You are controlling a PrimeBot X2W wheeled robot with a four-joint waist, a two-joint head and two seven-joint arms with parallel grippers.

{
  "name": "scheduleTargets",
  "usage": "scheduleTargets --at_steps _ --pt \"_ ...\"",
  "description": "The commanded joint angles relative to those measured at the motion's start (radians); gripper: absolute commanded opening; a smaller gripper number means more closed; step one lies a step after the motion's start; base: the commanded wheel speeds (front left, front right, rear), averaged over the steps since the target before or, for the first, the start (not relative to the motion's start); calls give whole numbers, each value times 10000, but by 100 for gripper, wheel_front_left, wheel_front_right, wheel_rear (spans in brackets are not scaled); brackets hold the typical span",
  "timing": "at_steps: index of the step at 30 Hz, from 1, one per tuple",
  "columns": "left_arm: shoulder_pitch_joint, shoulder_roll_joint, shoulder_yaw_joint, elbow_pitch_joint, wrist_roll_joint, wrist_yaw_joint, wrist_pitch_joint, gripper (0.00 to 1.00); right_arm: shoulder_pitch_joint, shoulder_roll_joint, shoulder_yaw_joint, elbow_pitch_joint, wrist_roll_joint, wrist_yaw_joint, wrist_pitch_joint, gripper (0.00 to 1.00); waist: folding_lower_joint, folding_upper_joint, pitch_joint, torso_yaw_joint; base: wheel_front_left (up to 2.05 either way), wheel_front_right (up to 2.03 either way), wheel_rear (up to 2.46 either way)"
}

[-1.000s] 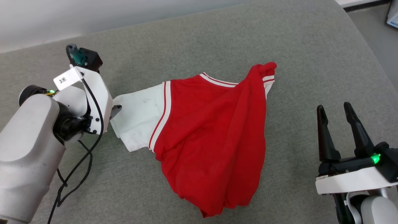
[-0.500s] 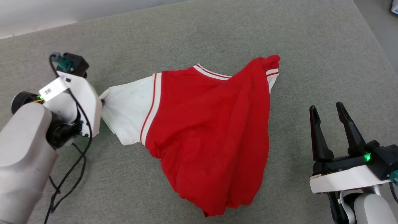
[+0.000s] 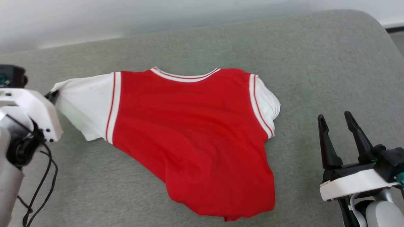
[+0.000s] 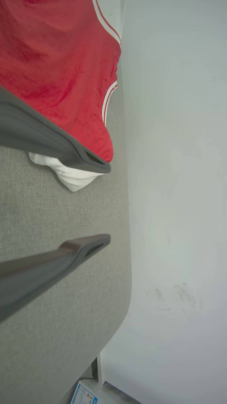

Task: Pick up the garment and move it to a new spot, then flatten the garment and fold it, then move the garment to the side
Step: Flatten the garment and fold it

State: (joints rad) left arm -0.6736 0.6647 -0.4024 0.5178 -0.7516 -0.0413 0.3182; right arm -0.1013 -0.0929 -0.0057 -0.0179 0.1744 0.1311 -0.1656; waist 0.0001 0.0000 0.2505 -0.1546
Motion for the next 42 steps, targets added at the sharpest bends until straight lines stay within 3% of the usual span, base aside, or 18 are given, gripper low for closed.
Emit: scheduleTargets --at_steps 1,12,14,25,33,38,42 --pt "312 123 196 -125 -100 203 -174 0 109 -80 -20 -58 -88 -7 73 100 -1 0 -286 335 0 0 0" --pt "2663 206 455 -1176 -423 1031 -844 1 425 -103 -45 -96 -121 -7 515 100 -1 0 -667 928 0 0 0" --pt "2980 16 513 -1489 -503 1046 -1222 100 448 -102 -53 -101 -120 -5 571 100 -1 0 -749 998 0 0 0" --pt "4040 -766 616 -3798 869 1322 -5324 100 720 -184 -277 -289 5 -7 794 100 -1 0 -1399 1579 0 0 0" --pt "5534 -1849 705 -5719 2183 1869 -5845 100 1146 -298 -360 -377 5 -5 1347 100 -1 0 -1648 2157 0 0 0" --pt "5946 -2321 680 -6374 2770 1653 -5842 100 827 -909 -270 -612 -129 -7 2888 100 -1 0 -1350 2644 0 0 0" --pt "5684 -2538 836 -6447 3018 1438 -5835 100 36 -1528 -196 -512 -53 -8 5251 100 -1 0 -918 2969 0 0 0"
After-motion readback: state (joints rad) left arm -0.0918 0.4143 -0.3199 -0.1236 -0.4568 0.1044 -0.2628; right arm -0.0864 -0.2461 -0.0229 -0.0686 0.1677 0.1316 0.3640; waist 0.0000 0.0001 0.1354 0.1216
